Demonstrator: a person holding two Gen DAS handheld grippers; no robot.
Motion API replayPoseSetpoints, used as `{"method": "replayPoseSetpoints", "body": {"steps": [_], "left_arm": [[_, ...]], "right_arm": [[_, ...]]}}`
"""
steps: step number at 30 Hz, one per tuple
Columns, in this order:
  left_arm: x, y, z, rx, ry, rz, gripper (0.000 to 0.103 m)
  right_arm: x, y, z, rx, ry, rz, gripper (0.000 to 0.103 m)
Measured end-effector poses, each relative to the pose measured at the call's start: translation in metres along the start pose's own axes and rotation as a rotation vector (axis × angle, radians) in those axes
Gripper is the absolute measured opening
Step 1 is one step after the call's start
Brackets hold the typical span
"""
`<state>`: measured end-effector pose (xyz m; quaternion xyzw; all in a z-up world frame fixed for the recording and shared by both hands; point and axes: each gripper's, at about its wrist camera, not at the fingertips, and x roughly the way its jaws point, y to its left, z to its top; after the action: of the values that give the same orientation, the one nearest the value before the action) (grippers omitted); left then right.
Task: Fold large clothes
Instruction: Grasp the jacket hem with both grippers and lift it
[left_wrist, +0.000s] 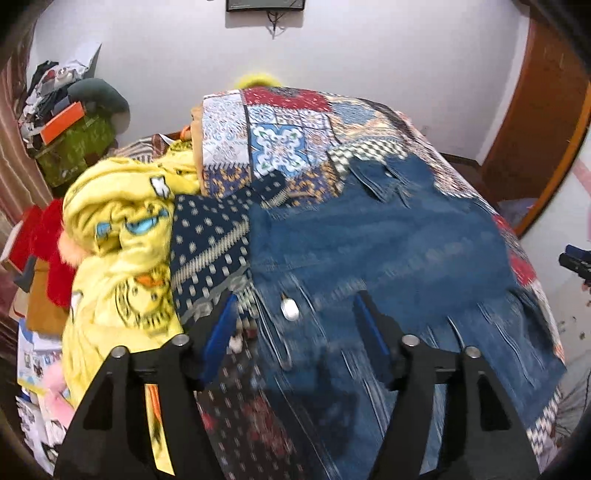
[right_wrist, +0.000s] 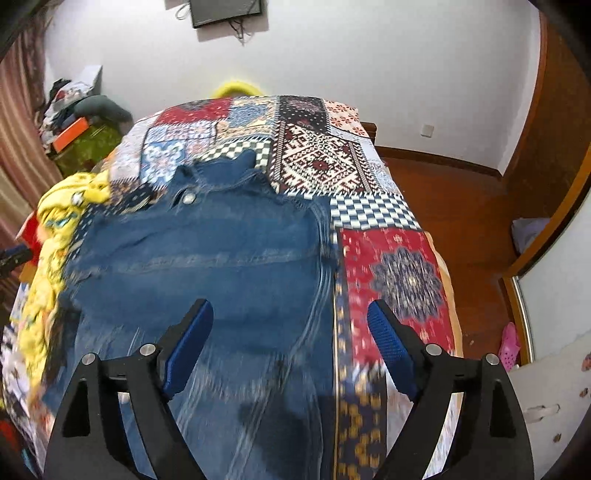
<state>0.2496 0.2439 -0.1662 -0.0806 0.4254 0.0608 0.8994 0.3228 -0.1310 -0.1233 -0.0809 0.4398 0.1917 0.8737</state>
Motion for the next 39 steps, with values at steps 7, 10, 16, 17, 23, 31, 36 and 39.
{"method": "replayPoseSetpoints", "body": {"steps": [7, 10, 16, 17, 23, 31, 36, 39], "left_arm": [[-0.003, -0.001, -0.072, -0.075, 0.097, -0.1, 0.07], [0.011, 0.001, -0.103, -0.138, 0.168, -0.128, 0.07], [0.031, 0.005, -0.158, -0.257, 0.274, -0.204, 0.07], [0.037, 0.005, -0.166, -0.279, 0.307, -0.214, 0.07], [0.05, 0.005, -0.189, -0.42, 0.355, -0.327, 0.07], [0.054, -0.016, -0.193, -0.428, 0.327, -0.389, 0.053], [0.043, -0.014, -0.184, -0.335, 0.295, -0.342, 0.017], [0.019, -0.022, -0.167, -0.228, 0.219, -0.292, 0.015]], "right_arm": [[-0.013, -0.005, -0.056, 0.013, 0.057, 0.007, 0.083], [-0.01, -0.012, -0.077, 0.062, 0.102, 0.016, 0.083], [0.009, -0.037, -0.122, 0.195, 0.239, 0.049, 0.083], [0.009, -0.04, -0.129, 0.216, 0.25, 0.065, 0.083], [0.014, -0.041, -0.142, 0.277, 0.262, 0.165, 0.083], [0.029, -0.021, -0.139, 0.236, 0.258, 0.228, 0.056], [0.03, -0.015, -0.131, 0.193, 0.265, 0.244, 0.02], [0.023, -0.008, -0.127, 0.133, 0.238, 0.227, 0.016]]}}
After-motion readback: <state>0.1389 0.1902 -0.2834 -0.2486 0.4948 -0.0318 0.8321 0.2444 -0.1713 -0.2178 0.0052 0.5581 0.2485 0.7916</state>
